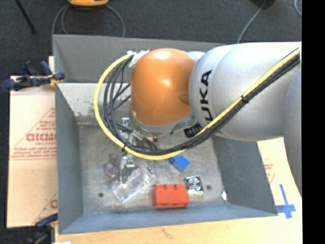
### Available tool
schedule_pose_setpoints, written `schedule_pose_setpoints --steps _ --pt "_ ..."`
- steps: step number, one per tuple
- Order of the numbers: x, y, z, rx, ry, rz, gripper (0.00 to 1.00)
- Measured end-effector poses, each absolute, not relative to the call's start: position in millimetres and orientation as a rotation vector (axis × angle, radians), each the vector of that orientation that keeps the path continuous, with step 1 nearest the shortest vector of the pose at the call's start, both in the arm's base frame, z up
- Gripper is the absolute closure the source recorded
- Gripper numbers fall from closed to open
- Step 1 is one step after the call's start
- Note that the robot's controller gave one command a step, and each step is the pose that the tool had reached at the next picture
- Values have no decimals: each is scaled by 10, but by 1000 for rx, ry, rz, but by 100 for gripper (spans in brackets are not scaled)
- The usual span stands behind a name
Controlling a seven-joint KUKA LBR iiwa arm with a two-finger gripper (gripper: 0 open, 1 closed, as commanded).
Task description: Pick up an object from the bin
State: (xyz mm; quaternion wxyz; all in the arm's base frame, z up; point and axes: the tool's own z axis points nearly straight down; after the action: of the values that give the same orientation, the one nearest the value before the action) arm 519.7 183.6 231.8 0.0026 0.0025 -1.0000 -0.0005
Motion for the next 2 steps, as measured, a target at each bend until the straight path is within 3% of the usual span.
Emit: schedule_pose_setpoints --steps 1,2 --pt "4966 1163 763 637 -3099 -7 0" --pt "4992 1172 784 629 -3088 -5 0"
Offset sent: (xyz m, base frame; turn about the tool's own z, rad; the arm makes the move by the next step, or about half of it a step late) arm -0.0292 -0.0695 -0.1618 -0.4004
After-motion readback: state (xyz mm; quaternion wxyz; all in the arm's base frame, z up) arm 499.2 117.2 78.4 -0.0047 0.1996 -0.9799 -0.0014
